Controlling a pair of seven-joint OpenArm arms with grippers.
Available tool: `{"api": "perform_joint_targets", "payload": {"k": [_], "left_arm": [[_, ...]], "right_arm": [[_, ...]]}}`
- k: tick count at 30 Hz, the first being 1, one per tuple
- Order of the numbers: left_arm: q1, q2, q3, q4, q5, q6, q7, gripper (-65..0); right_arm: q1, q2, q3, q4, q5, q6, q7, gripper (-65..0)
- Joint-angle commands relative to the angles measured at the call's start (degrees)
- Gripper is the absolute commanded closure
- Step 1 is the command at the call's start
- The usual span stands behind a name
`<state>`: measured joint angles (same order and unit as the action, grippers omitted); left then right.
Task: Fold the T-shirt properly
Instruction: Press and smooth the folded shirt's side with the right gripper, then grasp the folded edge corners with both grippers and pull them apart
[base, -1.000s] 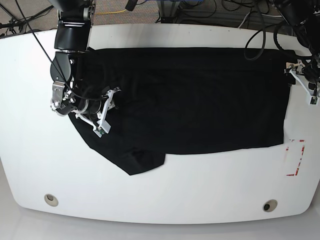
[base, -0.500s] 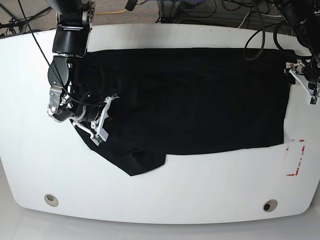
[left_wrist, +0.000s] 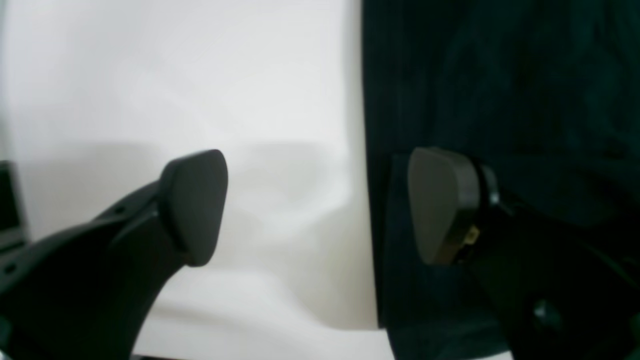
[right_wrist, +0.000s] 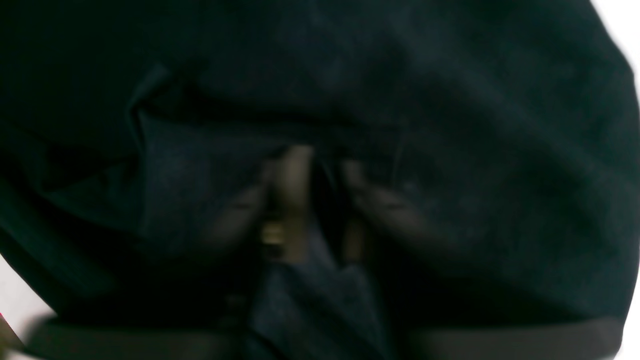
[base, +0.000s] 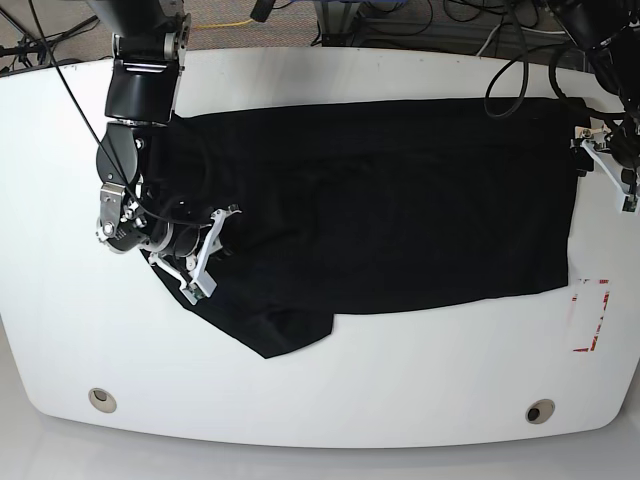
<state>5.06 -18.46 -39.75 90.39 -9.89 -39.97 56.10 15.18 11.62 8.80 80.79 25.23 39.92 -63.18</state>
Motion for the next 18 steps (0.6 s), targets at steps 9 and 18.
{"api": "perform_joint_targets", "payload": {"k": [9, 18], "left_arm": [[0.3, 2.6, 2.5, 14.9, -0.6, 0.0, 6.7, -52.4], [5.4, 8.0, 4.2, 22.1, -0.8, 0.0, 13.0, -52.4]], "right_arm": [[-4.4, 3.5, 6.1, 13.4, 0.9, 0.1, -2.0, -42.3], [-13.3, 5.8, 13.1, 24.3, 1.1, 0.1, -7.3, -42.3]]}}
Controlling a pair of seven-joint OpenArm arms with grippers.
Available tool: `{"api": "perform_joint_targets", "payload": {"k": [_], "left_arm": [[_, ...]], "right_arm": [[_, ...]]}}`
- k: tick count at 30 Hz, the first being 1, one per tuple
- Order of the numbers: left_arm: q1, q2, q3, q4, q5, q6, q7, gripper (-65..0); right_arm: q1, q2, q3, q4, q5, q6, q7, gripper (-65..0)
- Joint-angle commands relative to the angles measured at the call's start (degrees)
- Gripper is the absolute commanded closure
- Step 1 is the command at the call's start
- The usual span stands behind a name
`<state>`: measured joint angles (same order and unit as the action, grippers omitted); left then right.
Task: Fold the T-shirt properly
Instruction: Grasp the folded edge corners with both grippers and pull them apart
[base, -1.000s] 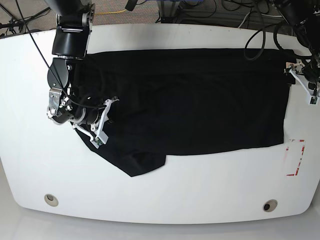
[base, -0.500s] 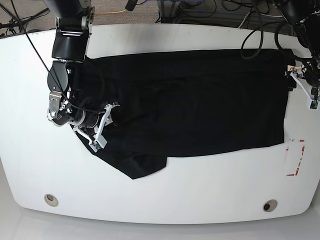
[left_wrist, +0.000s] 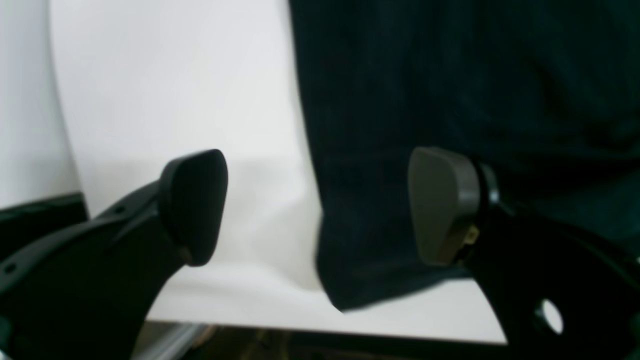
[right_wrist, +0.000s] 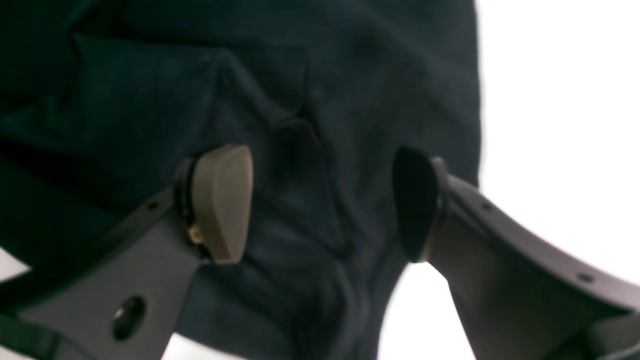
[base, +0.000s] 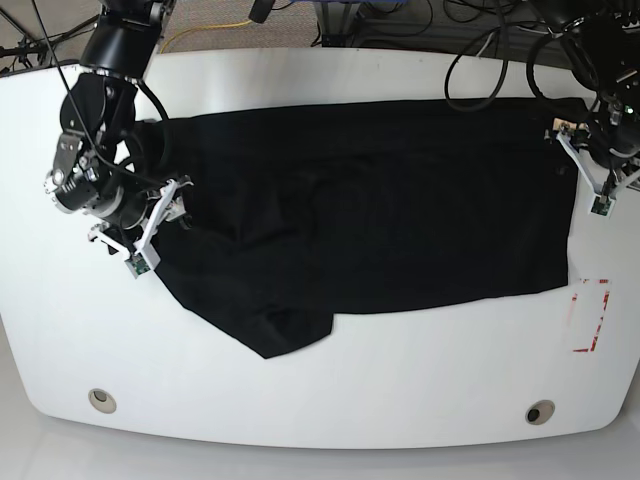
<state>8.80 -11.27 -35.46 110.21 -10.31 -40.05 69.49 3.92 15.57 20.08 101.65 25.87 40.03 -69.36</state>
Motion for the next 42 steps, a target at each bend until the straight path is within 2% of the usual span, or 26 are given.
{"api": "perform_joint_targets", "payload": {"k": [1, 6, 9, 11, 15, 18, 20, 28, 34, 39, 42], "left_arm": [[3.4, 1.6, -0.1, 2.7, -0.4, 0.1, -0.4, -52.4], [4.9, 2.8, 0.1, 2.5, -0.1, 0.1, -0.4, -52.4], [8.0, 3.4, 0.0, 2.4, -0.1, 0.1, -0.5, -52.4], [8.8, 3.9, 0.0, 1.7, -0.1, 0.1, -1.1, -52.4], [9.4, 3.7, 0.0, -1.4, 0.0, 0.1, -4.8, -52.4], [9.4, 3.5, 0.0, -4.5, 0.0, 0.1, -7.3, -52.4], [9.4, 2.2, 0.1, -6.5, 0.0, 0.1, -8.4, -52.4], [9.4, 1.5, 0.0, -8.4, -0.1, 0.1, -8.5, -52.4], [8.8, 1.4, 0.2, -8.2, -0.1, 0.1, -8.5, -52.4], [8.3, 0.8, 0.2, -8.5, -0.1, 0.1, -8.5, -52.4], [7.2, -0.2, 0.3, -8.5, -0.1, 0.1, -8.5, -52.4]], "right_arm": [[-3.6, 1.9, 3.2, 5.2, 0.5, 0.0, -2.1, -42.3], [-7.5, 1.4, 5.7, 9.9, 1.3, 0.0, -4.5, -42.2], [-12.3, 1.4, 6.3, 12.1, 6.5, 0.0, -5.3, -41.7], [-14.9, 1.4, 7.6, 12.1, 9.8, 0.0, -5.2, -38.2], [-16.6, 0.6, 8.9, 11.5, 13.1, 0.0, -5.1, -25.7], [-16.8, -0.9, 9.0, 11.5, 12.1, 0.0, -5.1, -19.3], [-16.8, -1.8, 8.9, 11.4, 10.2, 0.0, -5.1, -16.8], [-17.0, -4.3, 7.4, 11.2, 6.9, 0.0, -5.1, -15.4], [-17.2, -4.9, 6.2, 5.6, 5.0, 0.0, -3.7, -15.4], [-18.2, -2.4, 6.1, -1.5, 4.9, 0.0, 1.3, -15.2], [-18.2, -0.4, 6.1, -4.2, 5.4, 0.0, 2.1, -15.2]]}}
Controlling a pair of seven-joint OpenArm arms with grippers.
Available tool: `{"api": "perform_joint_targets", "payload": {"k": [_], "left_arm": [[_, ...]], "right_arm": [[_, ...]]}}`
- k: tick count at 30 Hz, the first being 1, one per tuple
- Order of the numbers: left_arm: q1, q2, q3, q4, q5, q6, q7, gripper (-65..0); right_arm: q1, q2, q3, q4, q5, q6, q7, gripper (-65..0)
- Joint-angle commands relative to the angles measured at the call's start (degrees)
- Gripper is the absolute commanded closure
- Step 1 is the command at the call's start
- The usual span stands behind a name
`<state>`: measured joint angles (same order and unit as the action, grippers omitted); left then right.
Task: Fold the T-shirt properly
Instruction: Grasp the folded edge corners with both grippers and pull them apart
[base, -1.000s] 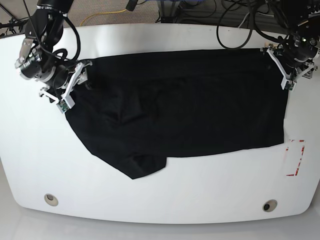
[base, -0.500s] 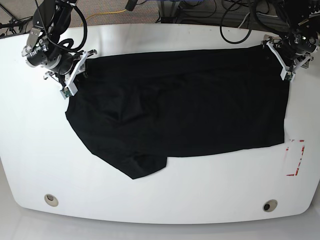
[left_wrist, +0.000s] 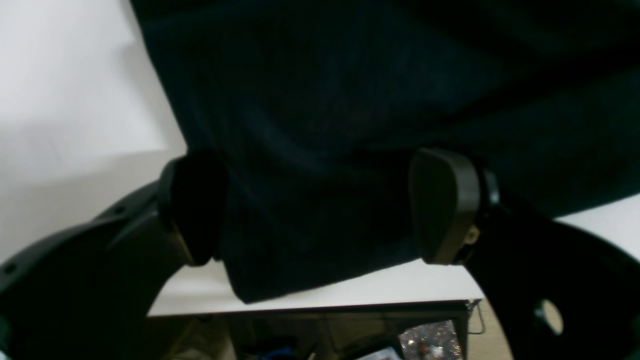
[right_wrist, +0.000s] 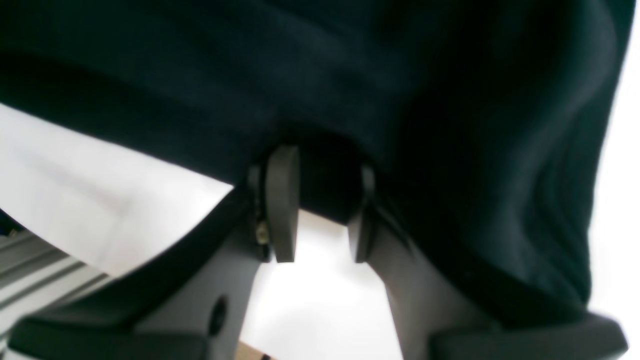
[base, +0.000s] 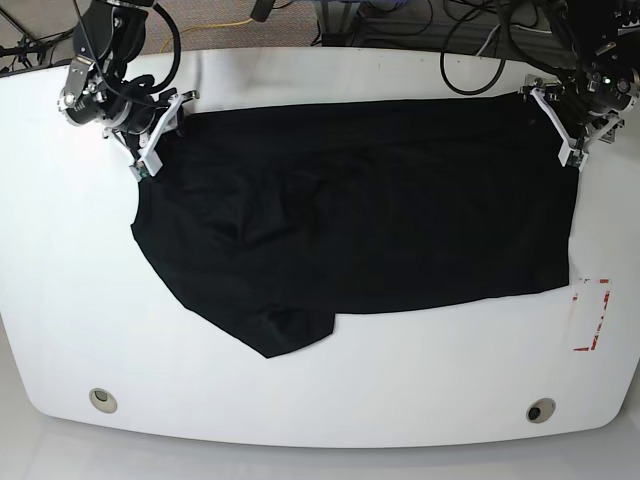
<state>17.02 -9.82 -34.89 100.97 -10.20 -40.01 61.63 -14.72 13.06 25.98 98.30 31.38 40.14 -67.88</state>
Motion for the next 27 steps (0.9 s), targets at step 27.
{"api": "perform_joint_targets", "payload": {"k": [27], "left_arm": [[-2.6, -4.8, -0.3, -2.3, -0.1, 0.0, -0.7, -52.4]], "right_arm": [[-3.9, 10.9, 9.2, -0.9, -0.5, -0.1, 3.1, -15.2]]}}
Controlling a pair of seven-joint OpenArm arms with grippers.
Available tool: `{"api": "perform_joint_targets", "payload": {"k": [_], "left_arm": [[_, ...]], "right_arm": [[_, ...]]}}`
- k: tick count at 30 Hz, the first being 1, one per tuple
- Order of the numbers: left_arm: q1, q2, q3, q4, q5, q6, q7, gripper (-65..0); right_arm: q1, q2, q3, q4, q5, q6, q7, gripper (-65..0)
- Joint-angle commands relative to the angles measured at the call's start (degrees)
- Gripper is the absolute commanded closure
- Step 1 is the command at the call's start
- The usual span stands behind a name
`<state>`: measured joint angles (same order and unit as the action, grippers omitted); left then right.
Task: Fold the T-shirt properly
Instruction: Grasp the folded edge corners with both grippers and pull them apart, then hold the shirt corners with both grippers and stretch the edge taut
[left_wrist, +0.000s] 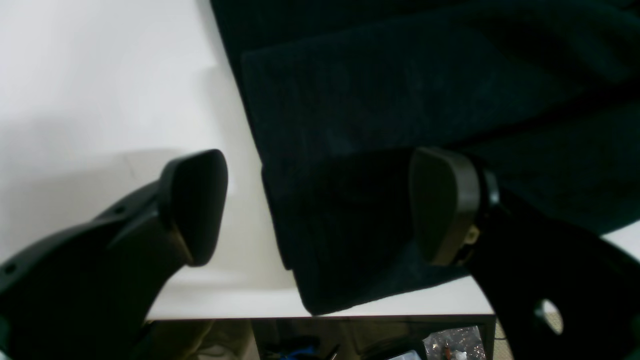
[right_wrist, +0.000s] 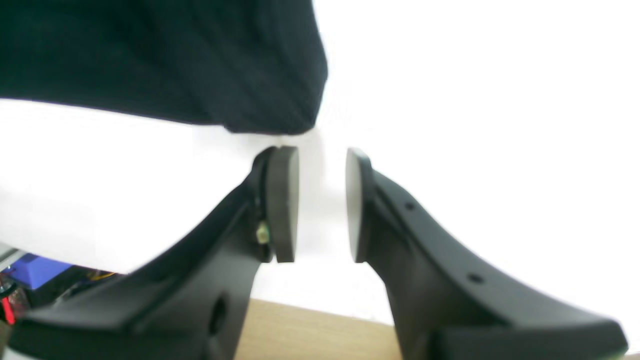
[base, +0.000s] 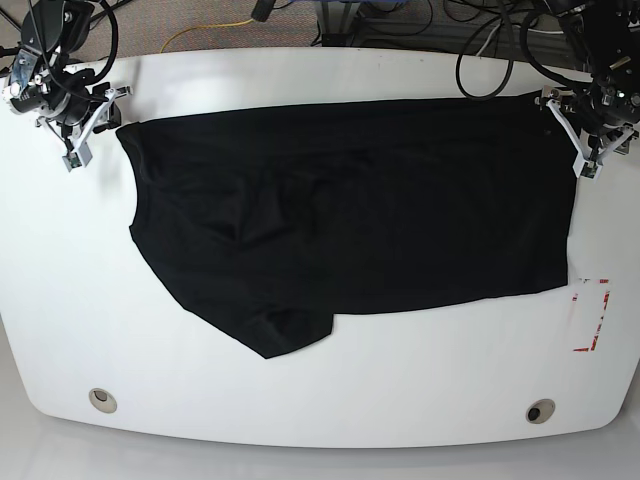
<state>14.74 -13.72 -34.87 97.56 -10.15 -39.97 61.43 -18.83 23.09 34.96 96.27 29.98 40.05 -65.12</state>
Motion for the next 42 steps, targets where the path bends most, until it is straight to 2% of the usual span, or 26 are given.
{"api": "perform_joint_targets", "payload": {"k": [1, 7, 16, 19, 21, 24, 27, 30, 37, 42], "left_arm": [[-0.3, -0.9, -0.3, 1.4, -0.4, 0.0, -0.5, -52.4], [-0.3, -0.9, -0.3, 6.2, -0.4, 0.0, -0.1, -52.4], [-0.3, -0.9, -0.3, 14.5, -0.8, 0.0, -0.1, -52.5], [-0.1, -0.9, -0.4, 15.8, -4.1, 0.0, 0.3, -52.5], [-0.1, -0.9, -0.5, 15.8, -6.6, 0.0, 3.1, -52.5], [0.0, -0.9, -0.6, 16.1, -8.5, 0.0, 7.5, -52.5], [0.1, -0.8, -0.7, 16.0, -9.1, 0.0, 9.1, -52.5], [2.0, -0.7, -0.7, 15.6, -8.9, 0.0, 8.9, -52.5], [2.5, -0.7, -0.7, 11.0, -8.8, 0.0, 8.4, -52.5], [2.4, -0.8, -0.4, 5.3, -6.9, 0.0, 4.3, -52.5]], "right_arm": [[0.2, 0.9, 0.2, 1.4, 1.2, -0.1, 0.2, -15.2], [0.0, -1.0, 0.2, 6.5, 1.4, -0.1, -3.1, -15.2], [0.7, -8.4, -0.1, 14.5, 1.4, -0.1, -8.1, -15.2], [1.9, -10.6, -0.8, 15.2, 1.4, -0.1, -9.3, -15.2], [2.4, -11.4, -2.8, 15.2, 1.4, -0.1, -9.7, -15.2], [2.4, -11.7, -5.7, 15.3, 1.2, -0.1, -9.6, -15.2], [2.6, -12.6, -7.5, 15.2, 0.8, -0.1, -9.3, -15.2], [3.9, -13.9, -7.8, 15.2, 0.8, -0.1, -8.9, -15.2], [7.4, -13.9, -7.9, 10.5, 0.7, -0.1, -8.7, -15.2], [10.0, -12.9, -7.9, 5.4, 0.7, -0.1, -7.8, -15.2]]}}
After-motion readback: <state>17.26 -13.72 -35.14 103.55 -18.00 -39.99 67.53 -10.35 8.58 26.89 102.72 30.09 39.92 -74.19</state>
